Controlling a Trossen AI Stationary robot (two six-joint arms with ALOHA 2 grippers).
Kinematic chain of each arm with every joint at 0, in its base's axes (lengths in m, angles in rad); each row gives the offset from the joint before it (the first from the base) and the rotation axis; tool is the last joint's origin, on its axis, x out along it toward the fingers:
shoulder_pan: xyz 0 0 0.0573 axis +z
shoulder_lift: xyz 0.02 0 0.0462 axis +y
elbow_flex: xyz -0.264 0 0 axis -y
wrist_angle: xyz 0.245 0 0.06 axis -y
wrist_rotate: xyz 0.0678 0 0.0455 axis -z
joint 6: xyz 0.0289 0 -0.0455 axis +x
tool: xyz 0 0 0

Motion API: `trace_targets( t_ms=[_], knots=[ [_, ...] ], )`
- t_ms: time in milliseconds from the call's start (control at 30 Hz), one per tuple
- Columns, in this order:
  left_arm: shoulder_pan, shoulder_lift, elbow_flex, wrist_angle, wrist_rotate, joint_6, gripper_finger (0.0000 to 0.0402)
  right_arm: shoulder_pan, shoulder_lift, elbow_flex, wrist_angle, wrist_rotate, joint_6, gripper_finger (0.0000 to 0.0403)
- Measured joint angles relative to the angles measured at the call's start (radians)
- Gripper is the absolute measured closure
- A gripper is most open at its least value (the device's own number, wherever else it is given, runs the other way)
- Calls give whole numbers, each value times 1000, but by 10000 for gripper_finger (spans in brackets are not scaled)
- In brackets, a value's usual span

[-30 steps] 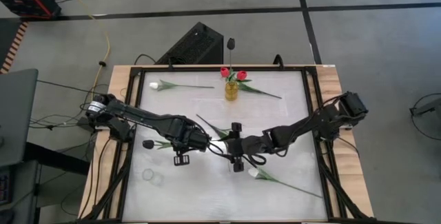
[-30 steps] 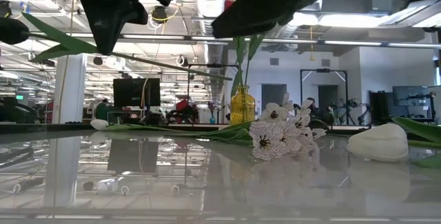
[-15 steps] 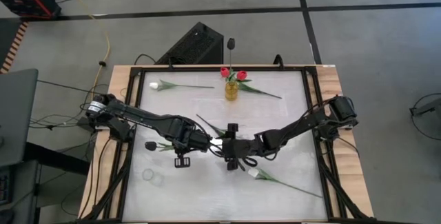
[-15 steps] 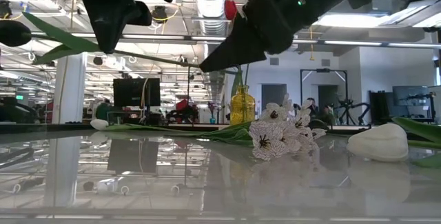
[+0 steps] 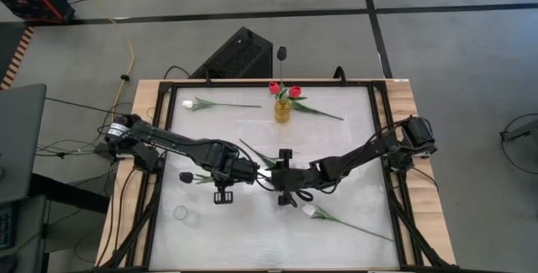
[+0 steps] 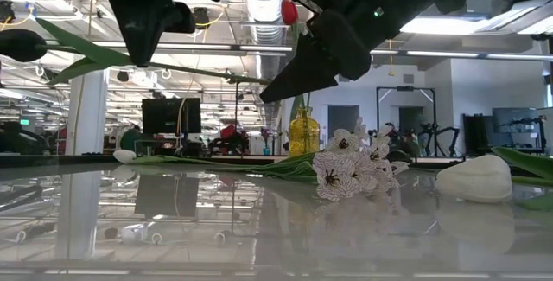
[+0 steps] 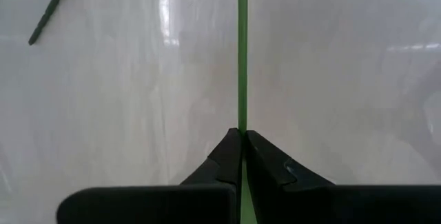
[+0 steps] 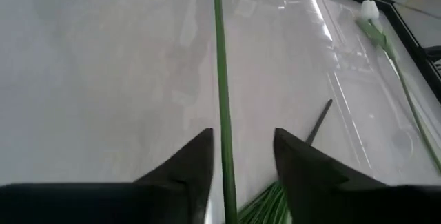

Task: Sort flowers into vase by color
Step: Put the black tulip into the yellow vase

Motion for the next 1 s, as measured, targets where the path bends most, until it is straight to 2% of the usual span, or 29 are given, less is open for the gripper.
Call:
trace_targets(
  t_ms=[200,300,500,767,867,933,1000],
  knots=[
    [0,0,0,0,-3,2,401,1,0,0,-3,-1,1,337],
    [-1,0,0,-3,-39,5,400,8,-1,0,-9,-1,1,380],
    [-2,0,0,-1,-53,41,361,23,-43,0,-101,-6,77,380],
    [9,-41,0,1,-44,114,252,43,-53,0,-169,-29,113,380],
    [14,-130,-22,88,-146,151,221,55,-54,-31,-131,-25,116,380],
    [16,-242,-93,212,-236,177,206,59,-57,-65,-80,-22,116,380],
    [33,-369,-192,347,-277,183,197,65,-60,-92,-18,-28,121,380]
  ],
)
